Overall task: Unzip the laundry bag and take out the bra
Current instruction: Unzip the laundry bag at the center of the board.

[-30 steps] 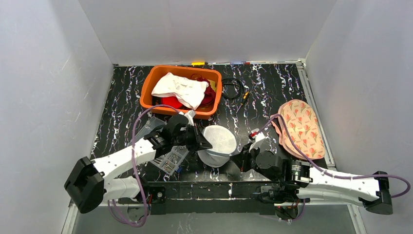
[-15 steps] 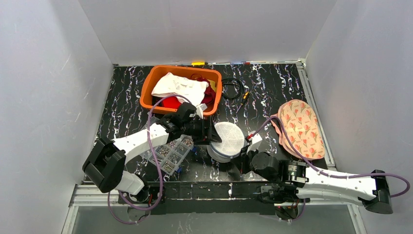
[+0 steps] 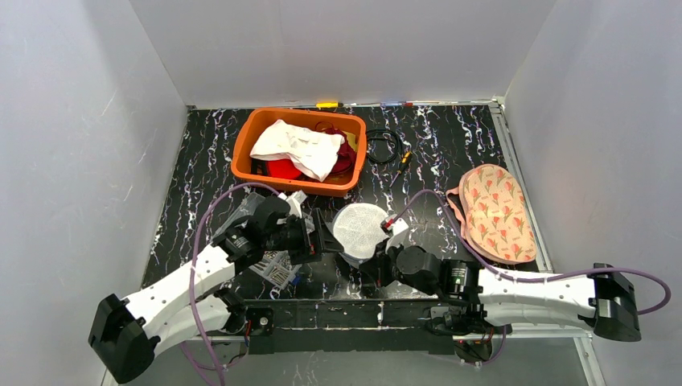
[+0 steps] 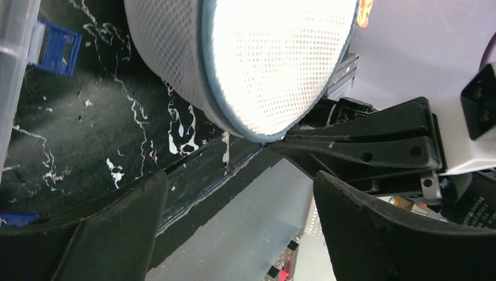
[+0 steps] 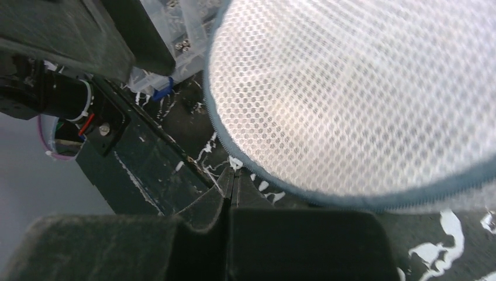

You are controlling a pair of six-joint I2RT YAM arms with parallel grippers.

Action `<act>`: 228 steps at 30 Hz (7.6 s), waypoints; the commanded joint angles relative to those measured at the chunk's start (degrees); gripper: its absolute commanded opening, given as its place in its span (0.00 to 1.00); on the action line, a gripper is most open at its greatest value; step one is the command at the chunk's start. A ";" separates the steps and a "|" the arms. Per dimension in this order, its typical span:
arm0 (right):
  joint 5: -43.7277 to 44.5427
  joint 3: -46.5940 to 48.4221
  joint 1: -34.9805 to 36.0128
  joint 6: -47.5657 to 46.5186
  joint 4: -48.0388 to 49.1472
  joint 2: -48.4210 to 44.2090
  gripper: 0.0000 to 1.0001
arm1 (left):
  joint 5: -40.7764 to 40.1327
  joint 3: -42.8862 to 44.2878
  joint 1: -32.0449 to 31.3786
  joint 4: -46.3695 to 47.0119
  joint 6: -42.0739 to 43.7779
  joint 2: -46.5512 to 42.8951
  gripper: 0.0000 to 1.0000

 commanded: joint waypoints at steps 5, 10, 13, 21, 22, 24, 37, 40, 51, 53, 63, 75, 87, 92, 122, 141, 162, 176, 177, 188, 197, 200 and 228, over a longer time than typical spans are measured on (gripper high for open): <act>-3.88 5.06 0.17 -2.09 11.71 7.04 0.01 | -3.96 -1.60 -3.53 0.72 -7.58 -0.40 0.92; -4.33 4.94 0.31 -1.72 12.49 8.15 0.01 | -9.19 -0.53 -4.28 2.67 -9.78 1.71 0.81; -4.12 4.60 0.34 -1.26 11.96 7.38 0.01 | -9.98 0.50 -4.29 4.63 -10.05 4.04 0.70; -3.72 3.82 0.53 -0.51 11.36 6.00 0.01 | -9.36 1.46 -4.29 8.36 -9.80 10.99 0.36; -3.84 3.87 0.59 -0.56 11.16 5.95 0.01 | -9.61 1.41 -4.29 8.52 -9.75 11.14 0.30; -3.82 4.10 0.70 -0.67 10.29 5.60 0.01 | -10.31 1.70 -4.29 7.85 -9.49 11.27 0.20; 6.31 6.31 0.80 -2.64 -10.26 -7.27 0.01 | -10.64 4.44 -4.30 4.87 -5.77 10.83 0.00; 8.81 6.40 0.78 -2.04 -15.16 -10.51 0.01 | -9.98 5.20 -4.01 4.73 -4.32 11.04 0.00; 10.11 1.45 0.75 -0.29 -16.49 -15.15 0.01 | 3.53 11.74 0.14 6.42 4.76 22.27 0.00; 9.47 0.94 0.83 0.01 -14.76 -14.26 0.01 | 4.76 11.89 0.40 7.35 4.88 23.60 0.00; 6.45 2.21 0.77 -0.82 -8.31 -8.86 0.01 | 2.87 10.77 0.45 0.46 5.16 17.66 0.70; 1.88 3.58 0.80 -1.60 3.61 -0.14 0.01 | -2.42 0.69 -1.61 -1.47 -7.71 -0.29 0.86; -0.11 4.38 0.78 -1.86 6.49 4.06 0.01 | -8.07 4.83 -5.63 4.22 -10.89 8.75 0.73; -0.18 3.80 0.80 -1.19 5.79 2.57 0.01 | -7.94 6.63 -6.14 6.24 -10.68 14.25 0.53; 14.02 8.81 0.88 -0.71 -23.03 -15.06 0.01 | -3.48 11.98 -1.88 0.19 3.96 11.20 0.00; 7.19 1.72 0.89 0.84 -12.08 -11.80 0.01 | 7.68 13.37 -0.68 5.63 7.60 21.98 0.62; 1.32 8.40 0.91 -1.63 -2.89 -2.54 0.01 | -1.17 8.10 -1.95 3.12 -4.27 10.13 0.88; 2.07 7.83 0.91 0.55 -4.90 -6.06 0.01 | 0.56 13.13 -3.61 7.36 -5.68 20.70 0.65; 2.09 7.87 0.85 0.55 -4.80 -5.93 0.01 | 0.47 12.98 -3.66 7.37 -5.69 20.83 0.61; 3.99 10.27 0.85 0.81 -9.47 -6.93 0.01 | -1.76 12.85 -3.66 5.53 -3.93 20.84 0.08; 7.88 11.12 0.88 1.37 -18.09 -13.03 0.01 | -1.37 12.81 -3.22 5.47 -3.54 22.22 0.00; 8.73 10.73 0.89 1.81 -20.13 -14.37 0.01 | -1.20 12.90 -3.02 5.50 -3.59 22.52 0.00; 3.00 8.72 0.85 0.50 -7.64 -6.58 0.01 | -1.40 7.16 -8.44 8.94 -13.29 12.56 0.84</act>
